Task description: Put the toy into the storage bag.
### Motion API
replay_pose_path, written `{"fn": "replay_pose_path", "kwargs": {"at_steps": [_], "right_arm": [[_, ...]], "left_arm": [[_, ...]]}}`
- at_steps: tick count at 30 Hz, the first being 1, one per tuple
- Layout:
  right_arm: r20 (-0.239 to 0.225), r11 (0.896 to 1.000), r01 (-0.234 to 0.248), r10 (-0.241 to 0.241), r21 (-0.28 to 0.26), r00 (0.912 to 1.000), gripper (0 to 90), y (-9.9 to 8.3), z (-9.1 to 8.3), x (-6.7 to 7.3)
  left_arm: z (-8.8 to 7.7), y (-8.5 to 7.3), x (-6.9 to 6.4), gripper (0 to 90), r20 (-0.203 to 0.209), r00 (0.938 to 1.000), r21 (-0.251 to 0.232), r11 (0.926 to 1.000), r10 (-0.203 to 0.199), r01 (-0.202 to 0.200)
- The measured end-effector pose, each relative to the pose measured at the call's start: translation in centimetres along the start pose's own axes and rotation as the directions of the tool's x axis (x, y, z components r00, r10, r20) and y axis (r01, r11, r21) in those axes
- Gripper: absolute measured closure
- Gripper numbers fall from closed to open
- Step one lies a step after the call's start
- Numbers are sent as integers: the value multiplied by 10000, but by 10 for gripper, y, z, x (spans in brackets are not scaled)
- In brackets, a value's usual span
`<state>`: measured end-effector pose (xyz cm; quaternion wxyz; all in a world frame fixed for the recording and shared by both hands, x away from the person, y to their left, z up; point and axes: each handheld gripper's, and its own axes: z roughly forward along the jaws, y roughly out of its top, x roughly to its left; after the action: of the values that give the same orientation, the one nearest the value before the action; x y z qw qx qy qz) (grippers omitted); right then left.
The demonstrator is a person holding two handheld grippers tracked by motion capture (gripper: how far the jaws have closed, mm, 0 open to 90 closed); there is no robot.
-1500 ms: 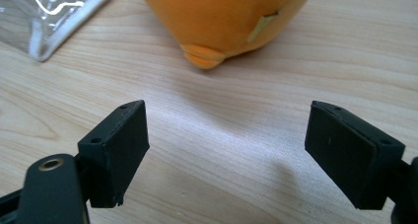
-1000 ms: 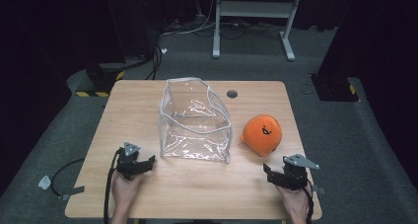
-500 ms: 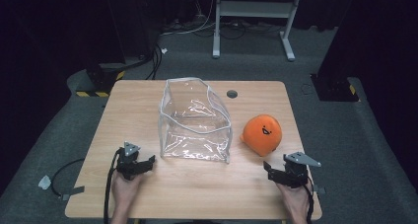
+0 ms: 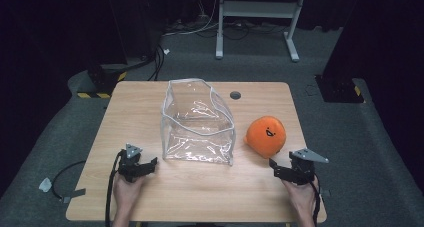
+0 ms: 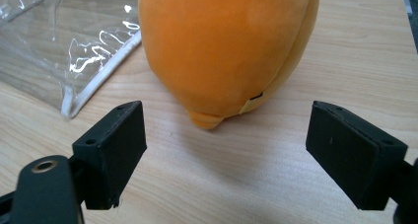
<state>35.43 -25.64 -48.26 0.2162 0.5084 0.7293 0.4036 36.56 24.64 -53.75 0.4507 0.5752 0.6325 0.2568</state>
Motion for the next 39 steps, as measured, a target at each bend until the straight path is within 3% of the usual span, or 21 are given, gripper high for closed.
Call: {"fn": "replay_pose_path", "kwargs": {"at_steps": [23,33,39], "right_arm": [[-179,9997,66,-70,-241,9998,116,25,3,-11],[-541,9994,-123,105,-318,9985,102,41,3,-15],[-693,9993,8,-33,-366,9976,97,52,6,-14]], "left_arm": [[0,0,0,221,-4,10000,0,10000,2,-2],[0,0,0,221,-3,10000,-1,10000,0,0],[0,0,0,221,-2,10000,-8,10000,-10,10]]}}
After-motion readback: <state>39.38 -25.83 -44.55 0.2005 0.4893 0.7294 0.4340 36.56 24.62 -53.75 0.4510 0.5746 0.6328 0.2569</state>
